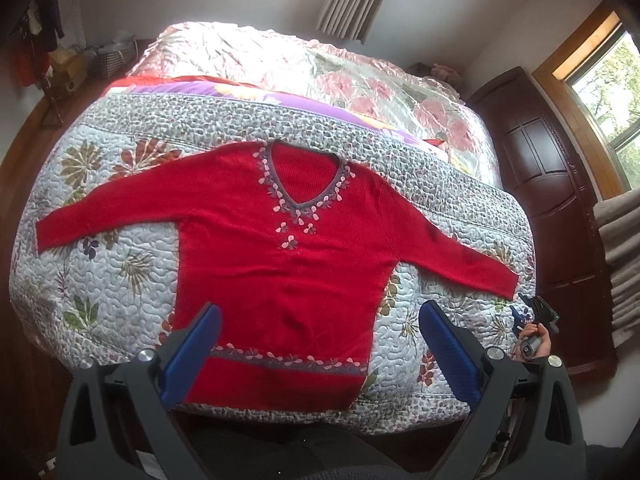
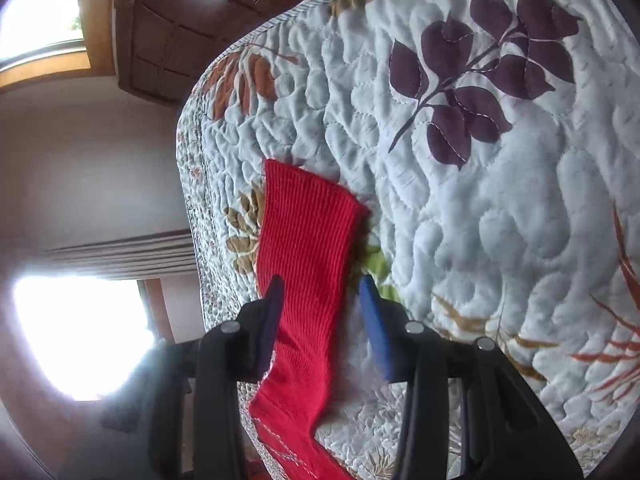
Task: Fold small clothes
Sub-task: 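Grasp the red sweater's sleeve cuff with the right gripper and lift it, then carry the held sleeve across the sweater body and release it near the neckline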
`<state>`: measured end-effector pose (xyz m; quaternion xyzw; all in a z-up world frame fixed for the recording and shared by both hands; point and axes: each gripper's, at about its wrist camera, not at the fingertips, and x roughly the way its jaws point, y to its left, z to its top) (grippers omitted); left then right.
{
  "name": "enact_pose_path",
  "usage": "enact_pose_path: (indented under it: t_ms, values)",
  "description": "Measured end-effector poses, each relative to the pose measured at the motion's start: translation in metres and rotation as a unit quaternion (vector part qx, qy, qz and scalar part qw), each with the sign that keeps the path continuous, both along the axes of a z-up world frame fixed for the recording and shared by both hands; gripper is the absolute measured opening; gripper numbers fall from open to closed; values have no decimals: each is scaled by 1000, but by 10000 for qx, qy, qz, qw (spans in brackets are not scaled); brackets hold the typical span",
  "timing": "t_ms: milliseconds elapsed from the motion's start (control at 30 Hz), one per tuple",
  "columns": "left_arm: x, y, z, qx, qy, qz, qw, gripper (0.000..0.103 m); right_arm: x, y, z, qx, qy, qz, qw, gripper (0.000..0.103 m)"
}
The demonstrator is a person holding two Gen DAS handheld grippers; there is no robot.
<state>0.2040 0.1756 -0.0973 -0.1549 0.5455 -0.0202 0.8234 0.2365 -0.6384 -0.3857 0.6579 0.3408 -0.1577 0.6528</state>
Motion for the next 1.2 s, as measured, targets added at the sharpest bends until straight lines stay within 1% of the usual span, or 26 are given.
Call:
enact_pose_path:
  t_ms: [200,367,400,433,467,533,600,667,767,867,967,1067,1200]
  values:
    - [4,-11,7,91,-12,37,10000,99,12,-11,-16,61,159,-89,9998,40]
    - [3,-16,9,135,-33,82,9999,99,23,-13,-18,29,135,-135,9998,39]
    - [2,-16,8,144,-27,98,9998,99,25,-12,-16,-3,143,-118,9998,35]
    - [1,-16,7,146,-19,116,9998,99,26,-14,-17,-42,139,-70,9999,16]
    - [0,-15,5,137,-6,126,9998,99,28,-15,-18,-64,167,0,9998,6]
    - [-1,-14,1,63,28,120,9999,99,28,-15,-15,-219,185,22,9996,6]
    - [-3,-11,-2,15,40,115,9999,99,32,-11,-5,-400,142,110,9990,6]
    - [-4,-6,-5,-69,34,119,9999,99,36,-4,11,-627,72,237,9977,5]
    - [-2,8,-12,-318,45,173,9993,99,47,14,44,-1054,-36,512,9931,5]
    - [3,22,-20,-623,23,163,9979,99,59,40,83,-1522,-167,830,9847,5]
    - [13,32,-22,-756,-72,28,9971,99,72,76,124,-2030,-328,1213,9711,5]
    - [26,43,-24,-961,-169,-86,9952,99,84,120,162,-2572,-457,1634,9514,5]
    - [43,57,-29,-1206,-211,-246,9922,99,98,186,198,-3211,-570,2201,9193,5]
